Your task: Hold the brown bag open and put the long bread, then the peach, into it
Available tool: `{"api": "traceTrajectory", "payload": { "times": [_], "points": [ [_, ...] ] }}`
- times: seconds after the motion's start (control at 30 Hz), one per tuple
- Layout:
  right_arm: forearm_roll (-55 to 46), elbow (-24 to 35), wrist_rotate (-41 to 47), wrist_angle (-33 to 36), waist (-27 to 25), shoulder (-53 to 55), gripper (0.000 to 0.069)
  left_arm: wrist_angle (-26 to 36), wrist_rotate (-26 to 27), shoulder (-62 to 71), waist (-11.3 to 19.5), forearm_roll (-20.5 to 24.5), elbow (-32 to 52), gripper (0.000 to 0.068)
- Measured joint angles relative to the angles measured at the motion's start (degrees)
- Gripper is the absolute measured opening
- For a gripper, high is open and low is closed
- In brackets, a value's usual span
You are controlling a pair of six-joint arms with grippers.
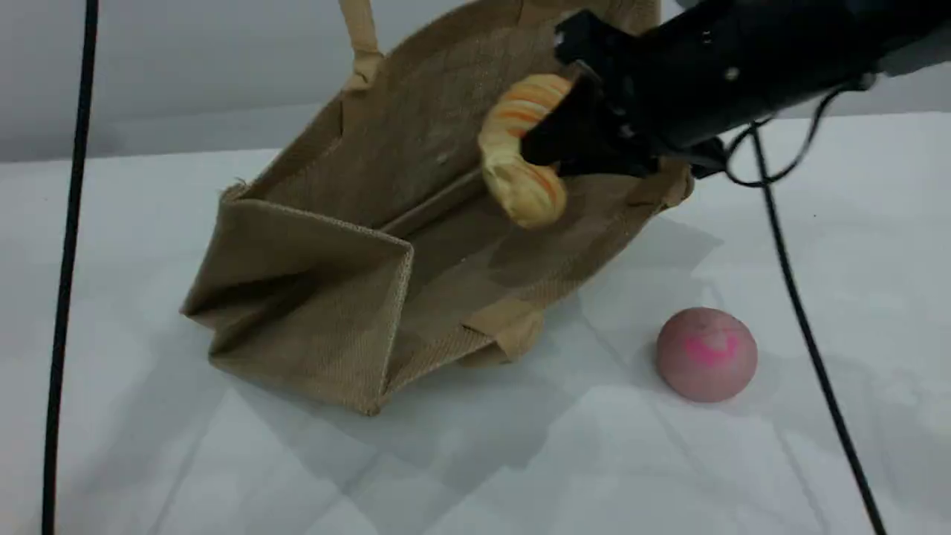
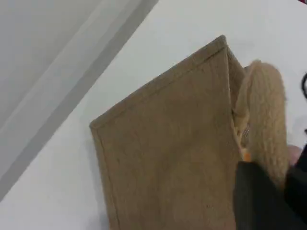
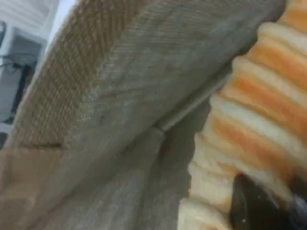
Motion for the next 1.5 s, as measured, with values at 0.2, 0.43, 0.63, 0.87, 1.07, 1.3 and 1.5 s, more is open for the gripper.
{"api": "traceTrajectory", "payload": {
  "times": [0.2, 0.43, 0.63, 0.87, 1.07, 1.3, 1.5],
  "points": [
    [-0.05, -5.17, -0.81, -2.88, 0.0, 4.89, 0.0057, 0.0, -0.08, 0.05, 0.0, 0.0, 0.0, 0.0094],
    [-0.04, -6.31, -5.29, -5.83, 0.0, 6.9, 0.0119, 0.05, -0.14, 0.05, 0.0, 0.0, 0.0, 0.0094],
    [-0.04, -6.31, -6.53, -0.6, 0.0, 6.35, 0.0436, 0.05, -0.19, 0.05, 0.0, 0.11, 0.0, 0.0094],
    [-3.06, -6.31, -4.88, -0.77, -2.24, 2.4, 0.0553, 0.06, -0.19, 0.05, 0.0, 0.15, 0.0, 0.0094],
    [-17.25, -6.31, 3.1, -0.53, -5.24, -3.93, 0.0533, 0.06, -0.19, 0.05, 0.0, 0.15, 0.0, 0.0094],
    [-39.29, -6.31, 21.03, 1.01, -7.13, -12.63, 0.0533, 0.06, -0.19, 0.05, 0.0, 0.15, 0.0, 0.0094],
    [-62.23, -6.31, 43.25, 8.07, -7.01, -17.47, 0.0532, 0.06, -0.24, 0.05, 0.0, 0.15, 0.0, 0.0094]
  ]
}}
